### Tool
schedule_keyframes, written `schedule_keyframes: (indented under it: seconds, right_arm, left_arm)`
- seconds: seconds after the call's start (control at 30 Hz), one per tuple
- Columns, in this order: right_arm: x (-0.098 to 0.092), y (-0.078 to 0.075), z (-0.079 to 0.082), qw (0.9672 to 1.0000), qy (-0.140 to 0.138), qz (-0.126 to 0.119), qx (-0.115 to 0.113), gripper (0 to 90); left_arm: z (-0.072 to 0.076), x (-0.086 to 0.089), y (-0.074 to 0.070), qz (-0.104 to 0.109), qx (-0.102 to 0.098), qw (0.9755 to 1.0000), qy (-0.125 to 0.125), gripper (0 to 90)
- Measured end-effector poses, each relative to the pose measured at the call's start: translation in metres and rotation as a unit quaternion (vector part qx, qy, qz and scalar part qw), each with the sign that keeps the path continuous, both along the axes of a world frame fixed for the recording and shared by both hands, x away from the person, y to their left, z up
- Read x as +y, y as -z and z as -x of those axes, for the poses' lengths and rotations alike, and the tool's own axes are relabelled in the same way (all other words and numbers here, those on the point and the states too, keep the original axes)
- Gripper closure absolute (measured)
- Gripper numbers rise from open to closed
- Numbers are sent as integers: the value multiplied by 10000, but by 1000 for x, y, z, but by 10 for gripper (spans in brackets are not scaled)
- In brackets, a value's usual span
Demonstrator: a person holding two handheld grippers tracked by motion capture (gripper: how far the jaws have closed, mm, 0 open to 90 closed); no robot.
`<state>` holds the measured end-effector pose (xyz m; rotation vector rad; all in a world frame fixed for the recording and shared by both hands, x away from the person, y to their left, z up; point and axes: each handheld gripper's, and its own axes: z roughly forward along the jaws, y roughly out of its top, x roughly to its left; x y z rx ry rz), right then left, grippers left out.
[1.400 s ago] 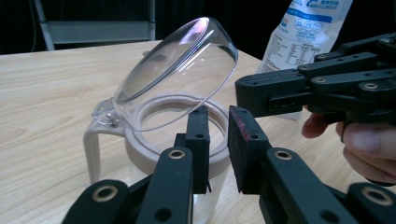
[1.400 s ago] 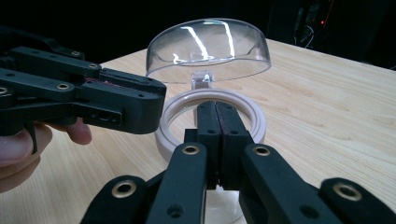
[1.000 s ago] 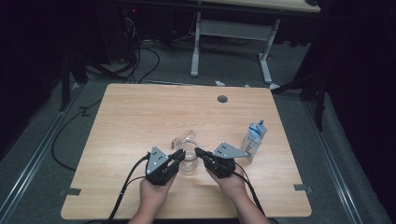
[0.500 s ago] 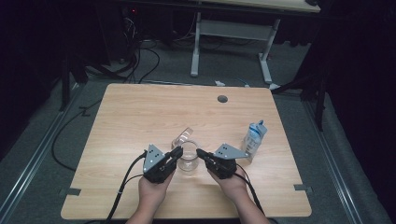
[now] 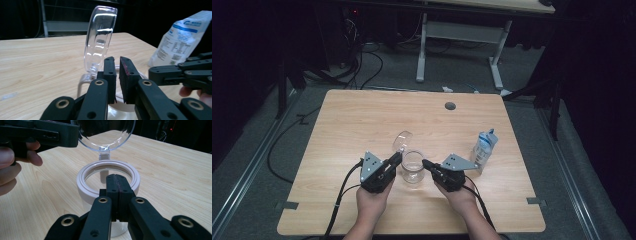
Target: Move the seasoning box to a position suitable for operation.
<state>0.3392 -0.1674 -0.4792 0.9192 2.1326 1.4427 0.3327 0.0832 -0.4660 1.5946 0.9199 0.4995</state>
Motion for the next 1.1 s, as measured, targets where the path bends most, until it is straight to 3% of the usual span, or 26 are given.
schedule_keyframes:
  seconds: [0.33,0.47,0.5,0.6,0.63,0.7,0.73,0.83,0.87,0.93,1.0,1.03,1.07,1.1]
  right_arm:
    - [0,0,0,10000,-9,8,-14,898]
    - [0,-2,2,10000,-21,-15,-49,889]
    - [-3,-5,3,10000,6,-56,-79,873]
    - [-7,-7,4,9999,79,-93,-79,856]
    - [-13,-7,3,9998,167,-110,-68,844]
    - [-17,-6,4,9997,228,-105,-79,838]
    - [-27,-4,5,9991,416,-121,-37,824]
    - [-39,-1,8,9981,601,-154,65,799]
    - [-50,3,15,9961,875,61,-7,779]
    - [-54,4,17,9956,932,123,-3,760]
    - [-68,7,25,9927,1189,214,28,741]
    - [-81,12,32,9902,1380,140,134,720]
    - [-81,12,32,9902,1380,140,134,720]
    - [-88,16,35,9882,1511,155,205,703]
  left_arm:
    - [-2,6,0,-55,-3,10000,-65,844]
    - [5,13,3,-307,-43,9995,52,839]
    - [10,22,9,-476,43,9988,115,819]
    - [16,33,17,-566,188,9982,116,785]
    - [23,44,25,-672,296,9972,108,777]
    - [25,49,29,-661,355,9971,122,777]
    - [26,54,31,-677,438,9966,166,771]
    - [27,62,35,-991,490,9934,311,745]
    - [29,67,37,-1066,441,9926,385,718]
    - [30,75,42,-975,410,9933,460,696]
    - [27,83,42,-851,533,9931,599,684]
    - [25,86,40,-848,532,9932,603,684]
    - [23,89,40,-800,513,9938,574,684]
    - [21,91,41,-752,516,9943,556,684]
